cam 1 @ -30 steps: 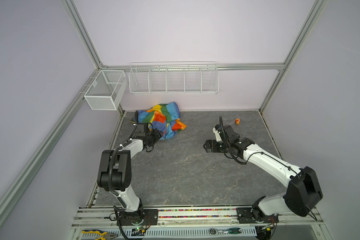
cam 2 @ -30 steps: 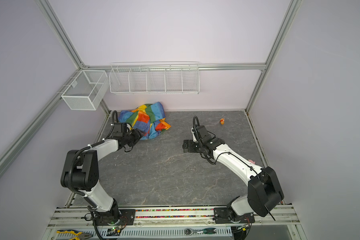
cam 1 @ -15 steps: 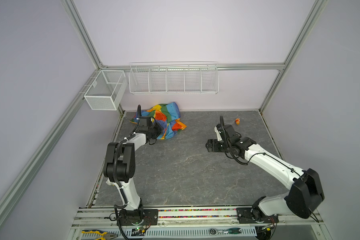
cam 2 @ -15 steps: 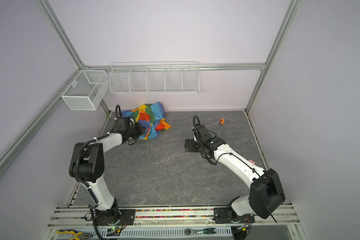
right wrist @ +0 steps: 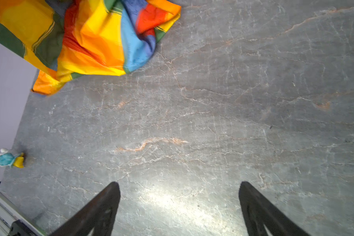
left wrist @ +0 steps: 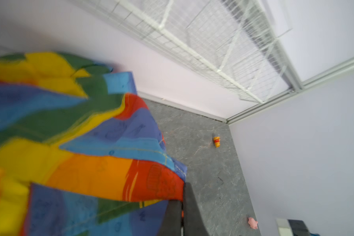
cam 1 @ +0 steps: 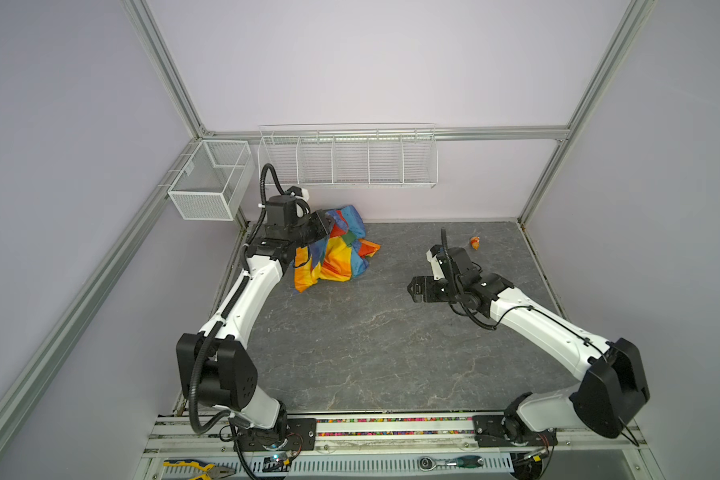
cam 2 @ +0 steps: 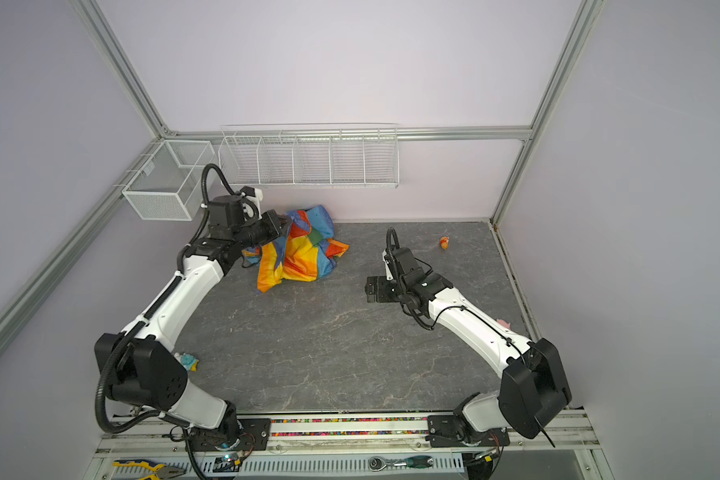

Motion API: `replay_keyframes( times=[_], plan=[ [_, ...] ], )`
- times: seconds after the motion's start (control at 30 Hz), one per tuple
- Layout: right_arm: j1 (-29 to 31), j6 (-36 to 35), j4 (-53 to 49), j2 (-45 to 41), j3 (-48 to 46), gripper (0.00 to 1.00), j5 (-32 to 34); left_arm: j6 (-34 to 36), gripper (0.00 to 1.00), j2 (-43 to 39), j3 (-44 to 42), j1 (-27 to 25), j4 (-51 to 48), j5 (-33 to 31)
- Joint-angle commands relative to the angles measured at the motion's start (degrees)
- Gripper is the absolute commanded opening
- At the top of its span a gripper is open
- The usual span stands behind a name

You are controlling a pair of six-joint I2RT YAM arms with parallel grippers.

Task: Zip up the jacket
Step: 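Lift the jacket with the left gripper while the right gripper grasps another part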

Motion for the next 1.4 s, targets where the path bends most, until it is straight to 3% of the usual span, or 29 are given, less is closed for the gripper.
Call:
replay_keyframes(
  times=[0.0, 0.43, 1.07, 1.37],
  plan=[
    [1.4, -1.6, 4.7, -1.6, 1.9, 0.95, -2.5, 3.7, 0.0, -0.9, 5.2, -1.5, -6.9, -0.7],
    [6.4, -4.5, 10.7, 3.7, 9.2, 0.97, -7.5, 1.9, 0.0, -1.3, 15.2, -5.9, -8.4, 0.5],
    [9.2, -2.6, 12.6, 24.3, 31.1, 0.99, -10.1, -0.6, 0.0, -6.4, 15.0, -7.8, -7.4, 2.0],
    [9.3, -0.8, 11.9, 30.3, 38.7, 0.99, -4.0, -2.1, 0.0, -9.6, 13.4, -7.9, -6.4, 2.8]
  ],
)
